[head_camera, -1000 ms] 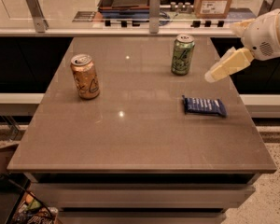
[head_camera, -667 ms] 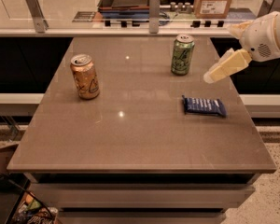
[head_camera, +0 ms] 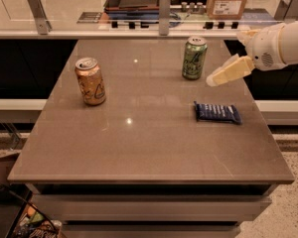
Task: Pick green can
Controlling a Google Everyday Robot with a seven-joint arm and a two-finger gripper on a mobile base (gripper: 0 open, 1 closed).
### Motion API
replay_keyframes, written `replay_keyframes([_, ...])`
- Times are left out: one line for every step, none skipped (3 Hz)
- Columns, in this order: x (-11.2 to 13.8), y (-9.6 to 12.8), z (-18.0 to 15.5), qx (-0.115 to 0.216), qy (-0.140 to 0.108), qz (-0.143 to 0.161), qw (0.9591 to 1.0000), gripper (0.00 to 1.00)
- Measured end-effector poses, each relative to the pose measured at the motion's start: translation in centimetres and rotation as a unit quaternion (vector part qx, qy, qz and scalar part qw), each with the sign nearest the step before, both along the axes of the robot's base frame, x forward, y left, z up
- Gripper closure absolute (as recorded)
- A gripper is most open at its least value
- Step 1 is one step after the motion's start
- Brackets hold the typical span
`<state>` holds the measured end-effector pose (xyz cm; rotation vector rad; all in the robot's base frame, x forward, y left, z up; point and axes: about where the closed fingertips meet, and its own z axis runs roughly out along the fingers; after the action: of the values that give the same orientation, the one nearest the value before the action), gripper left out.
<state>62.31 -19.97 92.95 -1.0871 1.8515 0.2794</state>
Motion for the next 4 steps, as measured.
replay_keyframes([1.7,1.0,-0.8,0.037,-0.018,-0.013,0.9991,0.0])
replay_keyframes([3.8,2.2,-1.6,0.072,-0.036,-0.01,0.9967,0.0])
replay_keyframes([6.1,3.3,-3.1,0.109,-0.045,-0.003,0.993,0.0])
replay_keyframes([8.1,3.6,-4.8,0.143,-0.051,0.0,0.9884,0.0])
